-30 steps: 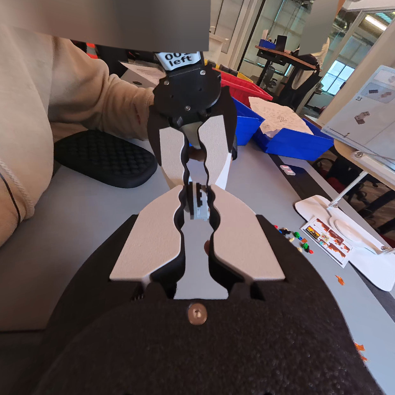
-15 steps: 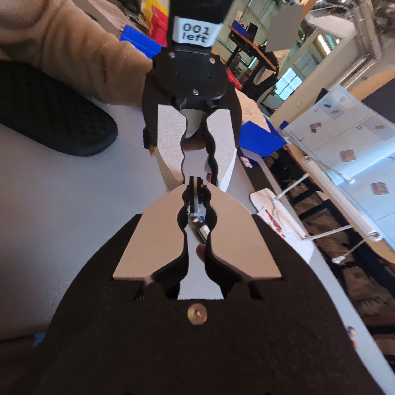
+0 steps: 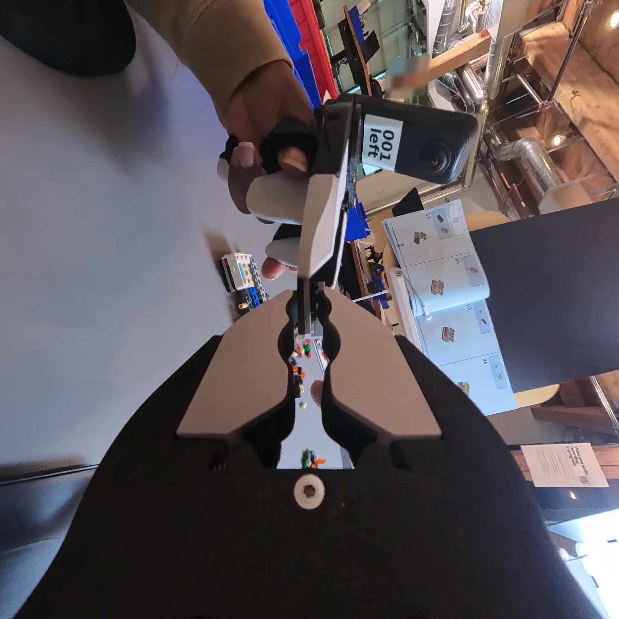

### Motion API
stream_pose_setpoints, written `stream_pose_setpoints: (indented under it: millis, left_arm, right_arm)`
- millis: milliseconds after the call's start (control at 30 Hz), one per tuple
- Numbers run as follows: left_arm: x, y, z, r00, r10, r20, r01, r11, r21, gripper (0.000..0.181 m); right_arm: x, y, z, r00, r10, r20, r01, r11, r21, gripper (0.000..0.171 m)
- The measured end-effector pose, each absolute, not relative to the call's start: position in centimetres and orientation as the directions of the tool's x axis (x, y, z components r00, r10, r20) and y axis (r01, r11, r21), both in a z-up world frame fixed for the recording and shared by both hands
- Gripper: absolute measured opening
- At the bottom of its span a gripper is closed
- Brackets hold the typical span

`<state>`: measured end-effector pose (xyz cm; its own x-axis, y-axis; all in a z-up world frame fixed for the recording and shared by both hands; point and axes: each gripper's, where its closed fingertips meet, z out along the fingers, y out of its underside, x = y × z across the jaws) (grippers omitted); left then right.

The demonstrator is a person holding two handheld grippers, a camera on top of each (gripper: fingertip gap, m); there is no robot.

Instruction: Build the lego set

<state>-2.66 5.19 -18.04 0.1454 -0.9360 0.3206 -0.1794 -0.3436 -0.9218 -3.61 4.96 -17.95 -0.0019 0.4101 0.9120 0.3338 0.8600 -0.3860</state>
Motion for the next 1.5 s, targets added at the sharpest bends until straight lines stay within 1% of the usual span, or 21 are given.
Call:
stream_pose_setpoints:
  millis: [100,200,233,300,400,467,533,567,600,700,767,967,1100,1200,1267,1333,1367,1433,1500]
  left_arm:
    - [-2.6,5.4,-18.5,0.166,-0.939,0.301,-0.191,-0.331,-0.924,0.026]
    - [-2.8,5.7,-19.0,0.190,-0.951,0.243,-0.228,-0.283,-0.932,0.026]
    - [-2.8,5.8,-19.1,0.199,-0.957,0.212,-0.239,-0.257,-0.936,0.026]
    - [-3.0,6.0,-19.6,0.214,-0.967,0.141,-0.275,-0.198,-0.941,0.026]
    - [-3.2,6.0,-20.5,0.206,-0.977,0.049,-0.327,-0.117,-0.938,0.026]
    - [-3.1,6.0,-21.4,0.202,-0.979,0.011,-0.371,-0.087,-0.925,0.026]
    - [-2.9,5.5,-22.7,0.175,-0.984,-0.016,-0.426,-0.061,-0.903,0.026]
    - [-2.8,5.2,-23.5,0.160,-0.987,-0.021,-0.460,-0.056,-0.886,0.026]
    - [-2.7,5.1,-24.3,0.153,-0.987,-0.036,-0.495,-0.045,-0.868,0.026]
    - [-2.8,4.7,-26.3,0.134,-0.989,-0.060,-0.588,-0.030,-0.808,0.026]
    - [-2.9,4.7,-27.1,0.131,-0.989,-0.068,-0.622,-0.028,-0.783,0.026]
    - [-3.4,5.0,-27.8,0.134,-0.987,-0.089,-0.663,-0.022,-0.748,0.026]
    - [-3.9,5.1,-27.7,0.123,-0.986,-0.109,-0.677,-0.004,-0.736,0.029]
    - [-4.3,5.0,-26.7,0.124,-0.990,-0.068,-0.651,-0.030,-0.758,0.035]
    - [-4.8,5.9,-25.6,0.164,-0.984,-0.068,-0.618,-0.048,-0.784,0.035]
    - [-5.4,8.0,-24.2,0.253,-0.965,-0.072,-0.563,-0.086,-0.822,0.031]
    - [-5.9,9.7,-23.4,0.322,-0.944,-0.071,-0.532,-0.118,-0.839,0.027]
    - [-6.9,13.3,-22.2,0.451,-0.892,-0.038,-0.462,-0.196,-0.865,0.026]
    - [-7.8,16.7,-22.1,0.540,-0.842,-0.005,-0.433,-0.272,-0.859,0.024]
  right_arm:
    - [-3.7,5.0,-18.4,-0.013,0.379,0.926,0.341,0.872,-0.352,0.011]
    - [-3.8,5.2,-18.8,-0.019,0.410,0.912,0.345,0.859,-0.379,0.012]
    - [-3.8,5.2,-19.0,-0.025,0.447,0.894,0.341,0.845,-0.413,0.014]
    - [-3.6,5.3,-19.0,-0.028,0.583,0.812,0.318,0.775,-0.546,0.020]
    - [-3.1,5.9,-18.7,-0.038,0.804,0.593,0.300,0.576,-0.761,0.028]
    - [-2.6,6.5,-19.8,-0.076,0.891,0.447,0.348,0.444,-0.826,0.028]
    - [-2.2,6.5,-22.2,-0.142,0.934,0.329,0.431,0.358,-0.828,0.028]
    - [-2.0,6.2,-23.5,-0.177,0.941,0.288,0.477,0.338,-0.811,0.028]
    - [-1.9,6.1,-24.7,-0.201,0.941,0.273,0.520,0.338,-0.785,0.028]
    - [-1.6,5.4,-27.0,-0.272,0.913,0.304,0.597,0.408,-0.691,0.027]
    - [-1.7,5.2,-27.3,-0.285,0.904,0.318,0.610,0.427,-0.668,0.027]
    - [-1.7,5.3,-27.2,-0.271,0.919,0.286,0.610,0.394,-0.687,0.027]
    - [-1.7,5.3,-26.8,-0.252,0.941,0.225,0.593,0.334,-0.732,0.028]
    - [-1.9,5.9,-25.7,-0.206,0.964,0.171,0.552,0.258,-0.793,0.031]
    - [-2.1,6.9,-24.4,-0.149,0.979,0.142,0.502,0.198,-0.842,0.031]
    - [-2.2,8.2,-23.0,-0.076,0.990,0.119,0.440,0.140,-0.887,0.030]
    - [-2.3,8.9,-22.5,-0.039,0.993,0.108,0.408,0.114,-0.906,0.030]
    - [-2.3,10.4,-21.9,0.028,0.996,0.083,0.352,0.068,-0.934,0.028]
    - [-2.3,11.4,-21.9,0.075,0.995,0.070,0.310,0.044,-0.950,0.026]
